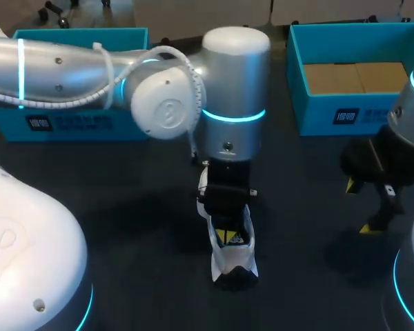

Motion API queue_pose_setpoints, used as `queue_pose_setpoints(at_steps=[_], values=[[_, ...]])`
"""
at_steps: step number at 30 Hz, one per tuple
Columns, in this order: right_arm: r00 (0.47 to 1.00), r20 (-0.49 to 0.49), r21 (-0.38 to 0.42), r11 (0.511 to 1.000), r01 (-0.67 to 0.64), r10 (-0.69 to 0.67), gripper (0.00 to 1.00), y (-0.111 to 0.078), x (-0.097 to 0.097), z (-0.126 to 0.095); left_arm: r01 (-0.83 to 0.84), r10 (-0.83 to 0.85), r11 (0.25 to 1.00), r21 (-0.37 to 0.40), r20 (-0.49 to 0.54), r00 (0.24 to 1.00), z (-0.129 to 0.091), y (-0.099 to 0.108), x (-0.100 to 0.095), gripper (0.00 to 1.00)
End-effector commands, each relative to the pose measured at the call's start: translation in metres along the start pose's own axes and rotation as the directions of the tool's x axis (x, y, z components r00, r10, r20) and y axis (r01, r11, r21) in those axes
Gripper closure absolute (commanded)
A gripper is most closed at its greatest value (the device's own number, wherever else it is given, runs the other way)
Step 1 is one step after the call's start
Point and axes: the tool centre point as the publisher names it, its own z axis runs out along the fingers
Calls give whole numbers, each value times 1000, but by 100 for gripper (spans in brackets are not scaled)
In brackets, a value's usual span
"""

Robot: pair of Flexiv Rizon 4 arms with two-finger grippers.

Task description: Take the shoe out of the shoebox, open the shoe tongue, remove and reinsert the insole, then place the shoe into the shoebox

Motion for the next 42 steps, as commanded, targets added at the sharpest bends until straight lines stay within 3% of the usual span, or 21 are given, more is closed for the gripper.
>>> queue_pose_setpoints(at_steps=[1,12,19,26,36,42], values=[[1000,2,0,1000,0,0,0,0,1,1,5,-5,1000,3,-88,996,10,3,-5,100],[1000,2,0,1000,0,0,0,0,1,1,0,1,1000,5,-127,992,29,5,0,100],[1000,2,0,1000,0,0,0,0,1,1,-15,13,1000,-17,-99,995,13,0,0,100],[1000,2,0,1000,0,0,0,0,1,1,10,-9,1000,12,-89,996,41,3,-4,100],[1000,2,0,1000,0,0,0,0,1,1,71,-74,997,-40,-76,994,65,21,-9,100],[1000,2,0,1000,0,0,0,0,1,1,57,-58,997,-54,-10,998,41,14,-7,100]])
